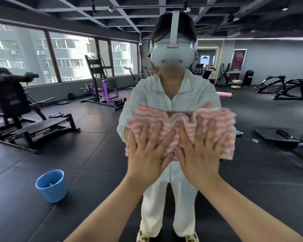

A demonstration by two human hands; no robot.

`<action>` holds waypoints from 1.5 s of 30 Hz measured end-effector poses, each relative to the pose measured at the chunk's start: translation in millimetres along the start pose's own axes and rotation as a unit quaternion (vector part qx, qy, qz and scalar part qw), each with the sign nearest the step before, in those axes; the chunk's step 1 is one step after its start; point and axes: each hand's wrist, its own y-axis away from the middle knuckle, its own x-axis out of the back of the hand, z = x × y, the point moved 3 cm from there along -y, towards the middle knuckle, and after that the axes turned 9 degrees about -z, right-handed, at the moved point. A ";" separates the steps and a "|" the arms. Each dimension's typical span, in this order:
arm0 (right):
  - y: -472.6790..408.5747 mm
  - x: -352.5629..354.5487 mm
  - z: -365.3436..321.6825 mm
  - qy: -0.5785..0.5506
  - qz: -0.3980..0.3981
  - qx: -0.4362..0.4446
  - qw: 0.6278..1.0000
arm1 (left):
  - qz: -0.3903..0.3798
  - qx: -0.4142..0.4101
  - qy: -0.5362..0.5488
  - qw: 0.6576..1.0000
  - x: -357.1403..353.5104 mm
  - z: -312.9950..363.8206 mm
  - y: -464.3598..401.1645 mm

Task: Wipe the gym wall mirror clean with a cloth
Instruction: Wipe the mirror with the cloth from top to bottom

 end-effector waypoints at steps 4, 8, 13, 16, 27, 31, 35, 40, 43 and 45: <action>-8.0 -11.4 -46.3 0.000 0.009 0.081 0.997 | 0.002 0.079 0.016 0.997 -8.9 -25.4 35.5; 34.2 -32.3 -57.8 0.031 -0.031 0.198 0.979 | -0.068 0.118 0.046 0.990 -26.4 -6.5 88.9; 96.6 -43.4 -4.1 0.051 -0.061 0.219 0.972 | -0.108 0.017 0.025 0.994 -57.1 39.8 118.7; 128.0 -43.7 45.9 0.061 -0.094 0.215 0.970 | -0.092 -0.056 -0.012 0.994 -72.4 78.3 118.2; 90.8 16.5 182.5 0.050 -0.046 0.028 0.997 | -0.018 -0.074 0.034 0.997 -47.9 189.7 -20.0; 33.8 45.7 214.2 0.050 -0.004 -0.020 0.999 | 0.023 -0.075 0.013 0.997 -16.3 200.8 -101.3; -34.7 82.5 240.3 0.070 0.037 -0.034 0.996 | 0.060 -0.077 -0.017 0.995 18.7 198.8 -179.6; -123.2 124.6 275.2 0.078 0.084 -0.016 0.993 | 0.129 -0.078 -0.011 0.989 65.3 193.3 -268.8; -168.6 154.2 291.3 0.072 0.066 -0.027 0.995 | 0.159 -0.075 -0.022 0.984 90.9 191.3 -316.2; -186.9 165.0 298.9 0.039 0.022 -0.043 0.998 | 0.168 -0.068 -0.028 0.983 102.3 191.3 -337.1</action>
